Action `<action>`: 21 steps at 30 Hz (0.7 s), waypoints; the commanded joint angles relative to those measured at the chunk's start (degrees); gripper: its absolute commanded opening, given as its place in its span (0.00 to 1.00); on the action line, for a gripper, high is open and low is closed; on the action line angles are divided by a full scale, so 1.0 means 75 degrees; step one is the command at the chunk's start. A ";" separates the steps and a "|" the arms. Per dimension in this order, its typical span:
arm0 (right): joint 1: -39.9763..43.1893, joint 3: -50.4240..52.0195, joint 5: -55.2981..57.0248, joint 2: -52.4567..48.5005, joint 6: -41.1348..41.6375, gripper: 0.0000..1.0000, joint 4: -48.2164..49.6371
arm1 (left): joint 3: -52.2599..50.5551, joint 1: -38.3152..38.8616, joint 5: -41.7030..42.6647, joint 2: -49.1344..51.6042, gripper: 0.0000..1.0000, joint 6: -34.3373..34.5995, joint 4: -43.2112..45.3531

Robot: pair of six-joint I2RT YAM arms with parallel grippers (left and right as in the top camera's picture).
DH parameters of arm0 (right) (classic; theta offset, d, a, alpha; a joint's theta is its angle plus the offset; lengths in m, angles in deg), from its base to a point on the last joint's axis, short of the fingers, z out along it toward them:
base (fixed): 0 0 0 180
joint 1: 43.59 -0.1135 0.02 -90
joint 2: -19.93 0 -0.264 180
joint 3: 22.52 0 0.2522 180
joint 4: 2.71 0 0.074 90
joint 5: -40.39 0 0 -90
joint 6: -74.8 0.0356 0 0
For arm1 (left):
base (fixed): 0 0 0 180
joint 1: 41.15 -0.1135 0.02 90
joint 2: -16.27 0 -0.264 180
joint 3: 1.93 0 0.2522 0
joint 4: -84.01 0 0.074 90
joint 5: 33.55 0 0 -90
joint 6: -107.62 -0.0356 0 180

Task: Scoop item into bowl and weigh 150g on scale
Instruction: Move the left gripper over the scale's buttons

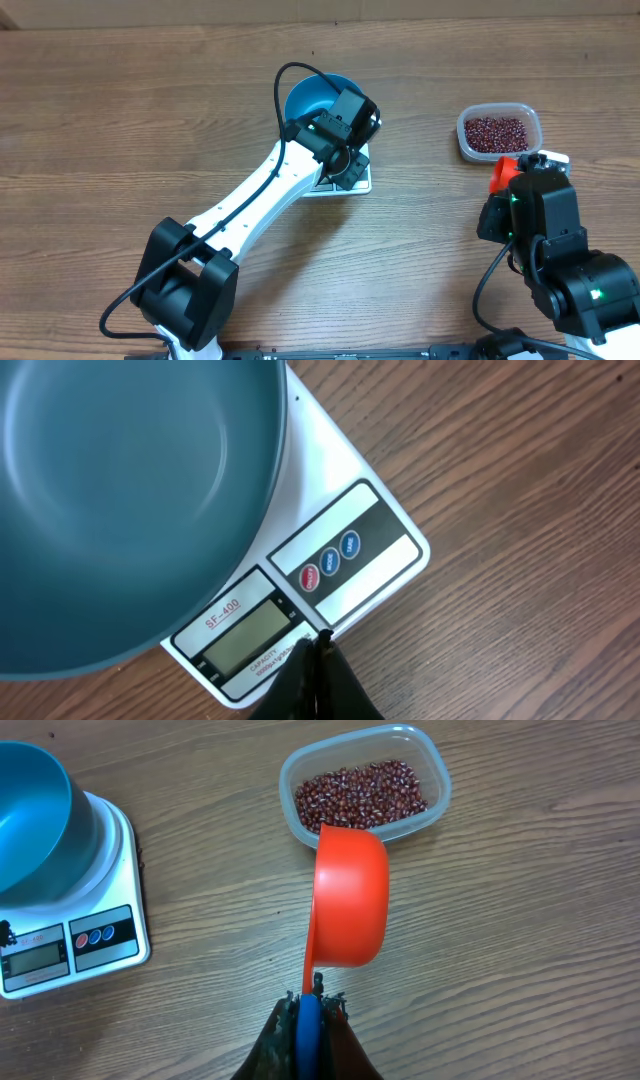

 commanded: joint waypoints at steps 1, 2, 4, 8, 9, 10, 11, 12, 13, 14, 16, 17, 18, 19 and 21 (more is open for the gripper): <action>0.0032 -0.0251 0.0105 0.0020 -0.0032 0.04 0.0044 | -0.0216 0.0055 0.0032 0.0172 0.04 -0.0085 0.0134; 0.0032 -0.0251 0.0105 0.0020 -0.0032 0.04 0.0044 | -0.0283 0.0055 0.0041 0.0175 0.04 -0.0082 0.0169; 0.0032 -0.0251 0.0105 0.0020 -0.0032 0.04 0.0044 | -0.0449 0.0052 0.0038 0.0175 0.04 -0.0085 0.0274; 0.0032 -0.0251 0.0105 0.0020 -0.0032 0.04 0.0044 | -0.0734 0.0052 0.0012 0.0175 0.04 -0.0085 0.0595; 0.0032 -0.0251 0.0105 0.0020 -0.0032 0.04 0.0044 | -0.0787 0.0052 0.0012 0.0175 0.04 -0.0085 0.0656; 0.0032 -0.0251 0.0102 0.0020 -0.0032 0.04 0.0044 | -0.0935 0.0052 0.0017 0.0175 0.04 -0.0055 0.0825; 0.0032 -0.0251 0.0102 0.0020 -0.0032 0.04 0.0041 | -0.1049 0.0052 0.0015 0.0175 0.04 0.0003 0.0938; 0.0032 -0.0251 0.0102 0.0020 -0.0032 0.04 0.0044 | -0.1096 0.0052 0.0017 0.0172 0.04 0.0020 0.0988; 0.0032 -0.0251 0.0102 0.0020 -0.0032 0.04 0.0044 | -0.1148 0.0052 0.0015 0.0175 0.04 0.0055 0.1043; 0.0032 -0.0251 0.0102 0.0020 -0.0032 0.04 0.0044 | -0.1154 0.0052 0.0015 0.0175 0.04 0.0055 0.1052; 0.0032 -0.0251 0.0102 0.0020 -0.0032 0.04 0.0044 | -0.1154 0.0052 -0.0032 0.0175 0.04 0.0050 0.1099; 0.0032 -0.0251 0.0102 0.0020 -0.0032 0.04 0.0044 | -0.1154 0.0052 -0.0050 0.0175 0.04 0.0050 0.1131; 0.0032 -0.0251 0.0102 0.0020 -0.0032 0.04 0.0041 | -0.1157 0.0052 -0.0047 0.0175 0.04 0.0052 0.1166; 0.0032 -0.0251 0.0102 0.0020 -0.0032 0.04 0.0041 | -0.1174 0.0052 -0.0044 0.0175 0.04 0.0052 0.1227; 0.0032 -0.0251 0.0102 0.0020 -0.0032 0.04 0.0041 | -0.1183 0.0052 -0.0041 0.0175 0.04 0.0052 0.1317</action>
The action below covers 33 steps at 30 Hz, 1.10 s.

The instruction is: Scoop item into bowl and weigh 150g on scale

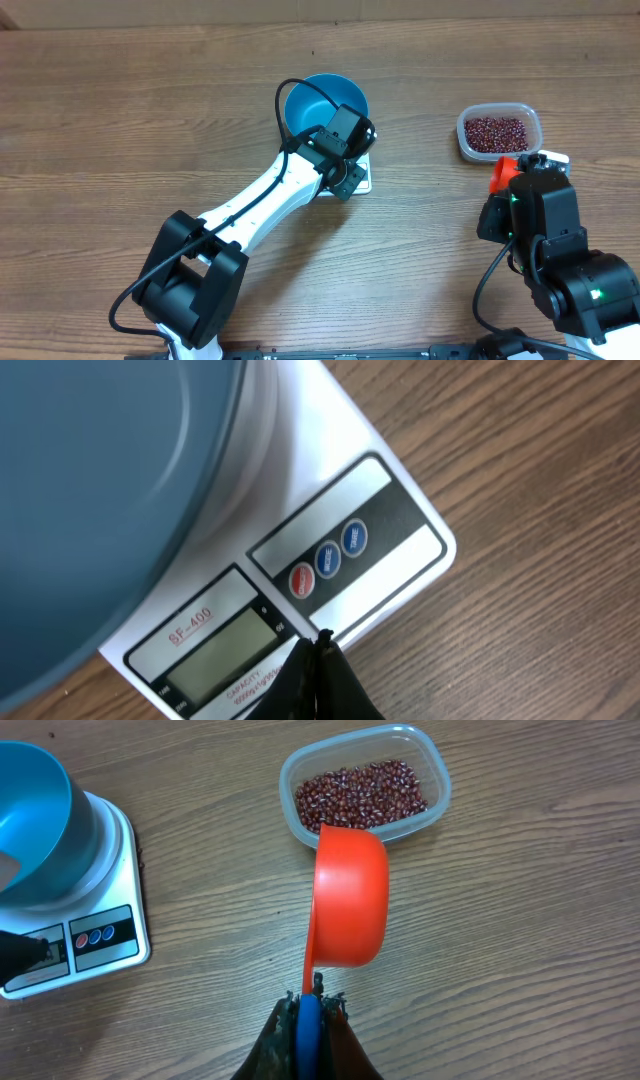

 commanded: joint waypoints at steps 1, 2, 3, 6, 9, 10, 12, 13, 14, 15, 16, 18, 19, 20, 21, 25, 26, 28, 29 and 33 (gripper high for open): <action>0.0032 -0.0251 0.0105 0.0020 -0.0032 0.04 0.0041 | -0.0047 0.0052 -0.0038 0.0105 0.04 0.0023 0.0125; 0.0032 -0.0251 0.0105 0.0020 -0.0032 0.04 0.0041 | -0.0047 0.0052 -0.0041 0.0105 0.04 0.0023 0.0146; 0.0032 -0.0251 0.0105 0.0020 -0.0032 0.04 0.0041 | -0.0047 0.0052 -0.0041 0.0105 0.04 0.0023 0.0163; 0.0032 -0.0251 0.0105 0.0020 -0.0032 0.04 0.0041 | -0.0047 0.0052 -0.0044 0.0105 0.04 0.0023 0.0198; 0.0032 -0.0251 0.0105 0.0020 -0.0032 0.04 0.0041 | -0.0047 0.0052 -0.0038 0.0105 0.04 0.0029 0.0201; 0.0032 -0.0251 0.0082 0.0020 -0.0032 0.04 0.0041 | -0.0047 0.0052 -0.0038 0.0105 0.04 0.0029 0.0198; 0.0032 -0.0251 -0.0012 0.0020 -0.0032 0.04 0.0047 | -0.0047 0.0052 -0.0038 0.0108 0.04 0.0029 0.0198; 0.0032 -0.0251 -0.0041 0.0020 -0.0035 0.04 0.0047 | -0.0047 0.0052 -0.0038 0.0122 0.04 0.0029 0.0198; 0.0032 -0.0251 -0.0064 0.0020 -0.0035 0.04 0.0055 | -0.0050 0.0052 -0.0038 0.0140 0.04 0.0029 0.0195; 0.0032 -0.0251 -0.0061 0.0020 -0.0035 0.04 0.0064 | -0.0050 0.0052 -0.0038 0.0178 0.04 0.0029 0.0195; 0.0032 -0.0251 -0.0061 0.0020 -0.0035 0.04 0.0073 | -0.0050 0.0052 -0.0038 0.0219 0.04 0.0029 0.0181; 0.0032 -0.0251 -0.0061 0.0020 -0.0035 0.04 0.0073 | -0.0050 0.0052 -0.0029 0.0396 0.04 0.0087 0.0140; 0.0032 -0.0251 -0.0061 0.0020 -0.0035 0.04 0.0073 | -0.0050 0.0055 -0.0020 0.0484 0.04 0.0085 0.0152; 0.0032 -0.0251 -0.0061 0.0020 -0.0035 0.04 0.0073 | -0.0050 0.0052 -0.0026 0.0539 0.04 0.0082 0.0169; 0.0032 -0.0251 -0.0061 0.0020 -0.0035 0.04 0.0073 | -0.0050 0.0052 -0.0035 0.0629 0.04 0.0082 0.0204; 0.0032 -0.0251 -0.0058 0.0020 -0.0038 0.04 0.0105 | -0.0050 0.0055 -0.0041 0.0801 0.04 0.0076 0.0291; 0.0032 -0.0251 -0.0058 0.0020 -0.0041 0.04 0.0122 | -0.0050 0.0052 -0.0038 0.0828 0.04 0.0076 0.0321; 0.0032 -0.0251 -0.0058 0.0020 -0.0041 0.04 0.0137 | -0.0050 0.0052 -0.0044 0.0839 0.04 0.0044 0.0388; 0.0032 -0.0251 -0.0058 0.0020 -0.0041 0.04 0.0137 | -0.0050 0.0052 -0.0044 0.0839 0.04 0.0015 0.0402; 0.0032 -0.0251 -0.0061 0.0020 -0.0076 0.04 0.0134 | -0.0050 0.0052 -0.0175 0.0839 0.04 -0.0009 0.0472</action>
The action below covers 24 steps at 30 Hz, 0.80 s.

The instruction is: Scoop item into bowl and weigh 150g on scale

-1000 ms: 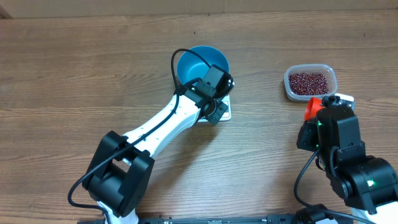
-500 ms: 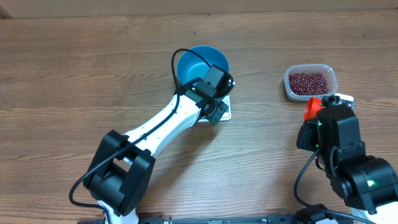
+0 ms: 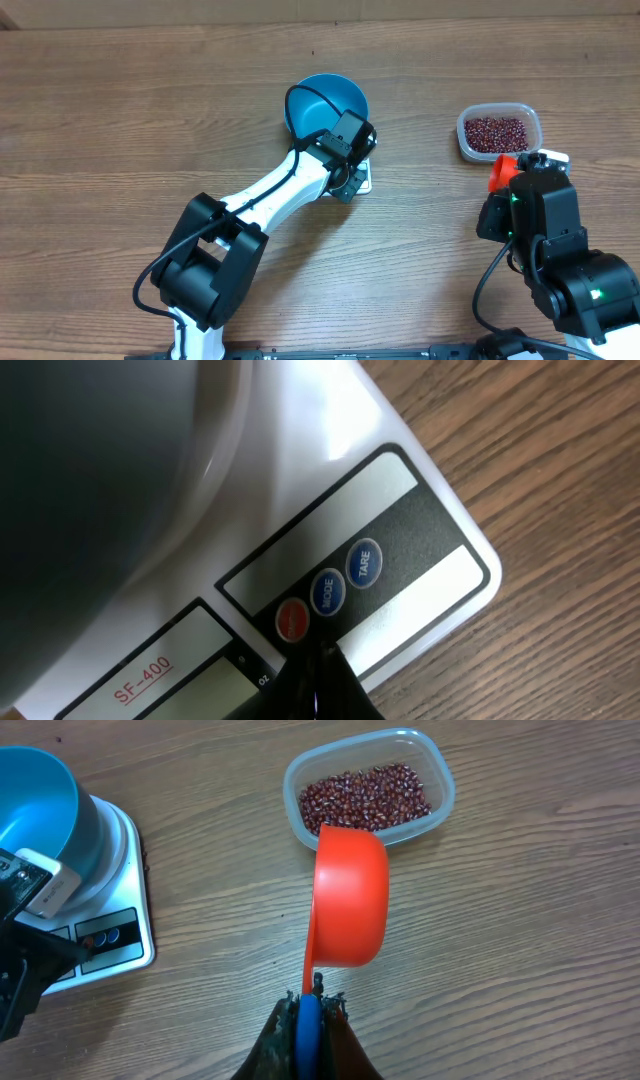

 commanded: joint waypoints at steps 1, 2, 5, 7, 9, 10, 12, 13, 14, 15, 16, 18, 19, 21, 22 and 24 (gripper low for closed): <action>0.0032 -0.0251 -0.0029 0.0020 -0.0093 0.04 0.0058 | -0.0035 0.0052 -0.0236 0.0073 0.05 -0.0006 0.0047; 0.0032 -0.0251 -0.0029 0.0020 -0.0096 0.04 0.0055 | -0.0035 0.0052 -0.0303 0.0073 0.04 -0.0006 0.0064; 0.0032 -0.0251 -0.0029 0.0020 -0.0093 0.04 0.0058 | -0.0035 0.0052 -0.0297 0.0073 0.05 -0.0006 0.0178; 0.0032 -0.0251 -0.0029 0.0020 -0.0096 0.04 0.0055 | -0.0035 0.0052 -0.0294 0.0076 0.04 -0.0006 0.0236; 0.0032 -0.0251 -0.0029 0.0020 -0.0096 0.04 0.0055 | -0.0035 0.0052 -0.0297 0.0073 0.04 -0.0009 0.0271; 0.0032 -0.0251 -0.0029 0.0020 -0.0096 0.04 0.0055 | -0.0035 0.0052 -0.0300 0.0073 0.05 -0.0012 0.0280; 0.0032 -0.0251 -0.0029 0.0020 -0.0096 0.04 0.0055 | -0.0035 0.0050 -0.0300 0.0076 0.04 -0.0012 0.0283; 0.0032 -0.0251 -0.0029 0.0020 -0.0093 0.04 0.0055 | -0.0035 0.0050 -0.0297 0.0087 0.04 -0.0009 0.0294; 0.0032 -0.0251 -0.0029 0.0020 -0.0096 0.04 0.0055 | -0.0035 0.0050 -0.0297 0.0099 0.04 -0.0006 0.0309; 0.0032 -0.0251 -0.0029 0.0020 -0.0093 0.04 0.0058 | -0.0035 0.0050 -0.0297 0.0143 0.04 -0.0006 0.0341; 0.0032 -0.0251 -0.0026 0.0020 -0.0096 0.04 0.0058 | -0.0035 0.0050 -0.0297 0.0198 0.05 0.0000 0.0370; 0.0032 -0.0251 -0.0026 0.0020 -0.0099 0.04 0.0055 | -0.0035 0.0052 -0.0297 0.0315 0.04 0.0029 0.0391; 0.0032 -0.0251 -0.0029 0.0020 -0.0122 0.04 0.0058 | -0.0035 0.0052 -0.0300 0.0367 0.04 0.0026 0.0391; 0.0032 -0.0251 -0.0026 0.0020 -0.0125 0.04 0.0055 | -0.0035 0.0052 -0.0338 0.0388 0.04 0.0026 0.0402; 0.0032 -0.0251 -0.0026 0.0020 -0.0125 0.04 0.0055 | -0.0035 0.0052 -0.0405 0.0388 0.04 0.0026 0.0425; 0.0032 -0.0251 -0.0026 0.0020 -0.0125 0.04 0.0055 | -0.0035 0.0052 -0.0519 0.0388 0.04 0.0023 0.0481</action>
